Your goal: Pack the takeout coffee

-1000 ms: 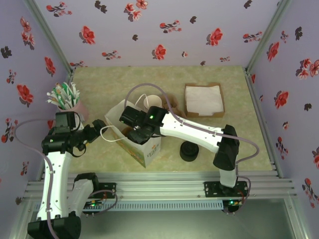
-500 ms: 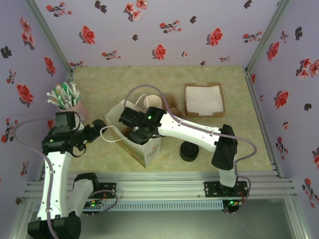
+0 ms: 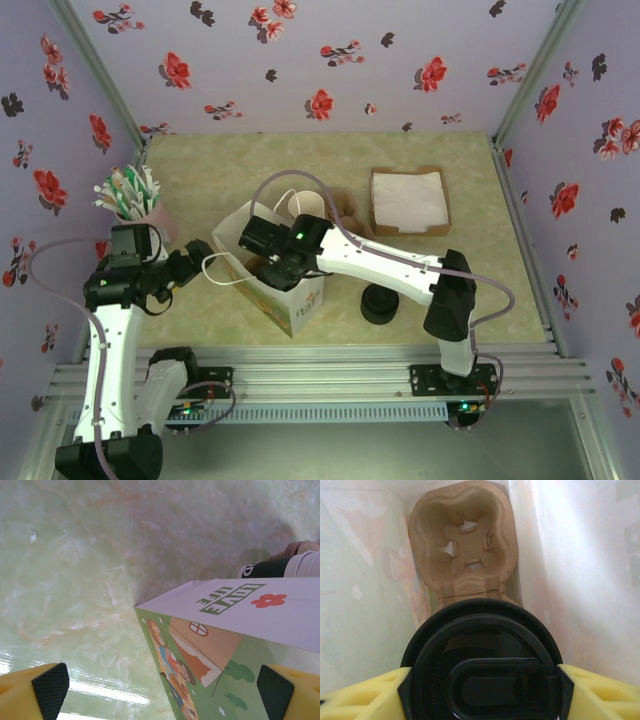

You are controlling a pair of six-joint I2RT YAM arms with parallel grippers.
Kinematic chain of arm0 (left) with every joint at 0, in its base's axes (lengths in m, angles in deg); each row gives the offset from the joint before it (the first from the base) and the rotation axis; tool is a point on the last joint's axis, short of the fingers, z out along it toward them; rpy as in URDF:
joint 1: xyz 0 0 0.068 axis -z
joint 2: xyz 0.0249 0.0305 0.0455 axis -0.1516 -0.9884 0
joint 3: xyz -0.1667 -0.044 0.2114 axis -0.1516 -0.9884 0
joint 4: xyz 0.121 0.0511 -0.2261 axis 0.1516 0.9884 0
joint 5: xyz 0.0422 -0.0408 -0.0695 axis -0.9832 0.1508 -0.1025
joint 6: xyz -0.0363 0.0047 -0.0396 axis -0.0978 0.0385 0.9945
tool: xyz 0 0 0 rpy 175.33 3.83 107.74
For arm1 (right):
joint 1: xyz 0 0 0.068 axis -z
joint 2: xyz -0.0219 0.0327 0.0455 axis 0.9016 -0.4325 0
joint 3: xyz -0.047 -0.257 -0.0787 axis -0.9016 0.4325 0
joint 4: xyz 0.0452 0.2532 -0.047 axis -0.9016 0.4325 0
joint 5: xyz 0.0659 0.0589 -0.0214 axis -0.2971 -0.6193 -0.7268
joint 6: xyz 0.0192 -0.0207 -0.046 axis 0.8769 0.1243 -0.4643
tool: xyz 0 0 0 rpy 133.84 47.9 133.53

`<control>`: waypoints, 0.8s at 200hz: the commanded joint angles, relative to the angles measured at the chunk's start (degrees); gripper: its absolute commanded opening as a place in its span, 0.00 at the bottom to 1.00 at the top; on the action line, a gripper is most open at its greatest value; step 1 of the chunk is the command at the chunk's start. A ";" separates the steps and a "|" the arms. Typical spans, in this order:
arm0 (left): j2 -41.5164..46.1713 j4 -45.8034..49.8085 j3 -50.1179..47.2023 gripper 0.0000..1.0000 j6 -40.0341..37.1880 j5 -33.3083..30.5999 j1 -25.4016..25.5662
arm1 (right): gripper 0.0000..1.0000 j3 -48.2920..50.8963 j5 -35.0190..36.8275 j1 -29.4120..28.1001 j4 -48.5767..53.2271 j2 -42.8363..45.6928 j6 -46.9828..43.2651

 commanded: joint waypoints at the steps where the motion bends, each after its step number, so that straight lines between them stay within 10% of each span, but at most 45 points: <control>1: -0.21 -0.35 0.06 0.99 -1.45 0.99 -0.34 | 0.69 -0.65 -0.40 0.26 1.82 -1.21 1.13; 160: -0.21 -0.35 0.11 0.99 -1.50 1.02 -0.08 | 0.69 3.32 -2.09 0.76 -1.34 -2.28 1.70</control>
